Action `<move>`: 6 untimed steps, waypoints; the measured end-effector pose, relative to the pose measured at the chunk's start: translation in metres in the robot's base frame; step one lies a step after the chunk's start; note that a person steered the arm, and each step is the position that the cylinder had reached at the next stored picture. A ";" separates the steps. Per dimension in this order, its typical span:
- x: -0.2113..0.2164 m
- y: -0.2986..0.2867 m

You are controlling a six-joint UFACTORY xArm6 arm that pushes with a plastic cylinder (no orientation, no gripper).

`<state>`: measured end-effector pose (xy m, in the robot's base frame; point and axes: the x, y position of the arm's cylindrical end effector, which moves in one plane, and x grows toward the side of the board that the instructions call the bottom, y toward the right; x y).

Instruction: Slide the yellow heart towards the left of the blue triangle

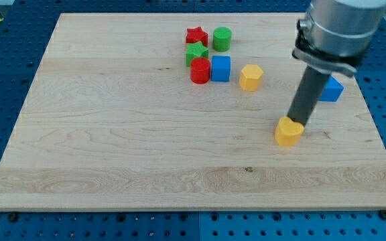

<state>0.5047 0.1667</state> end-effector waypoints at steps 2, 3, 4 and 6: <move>0.008 -0.046; -0.005 -0.107; -0.007 -0.163; 0.038 -0.118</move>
<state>0.5430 0.0491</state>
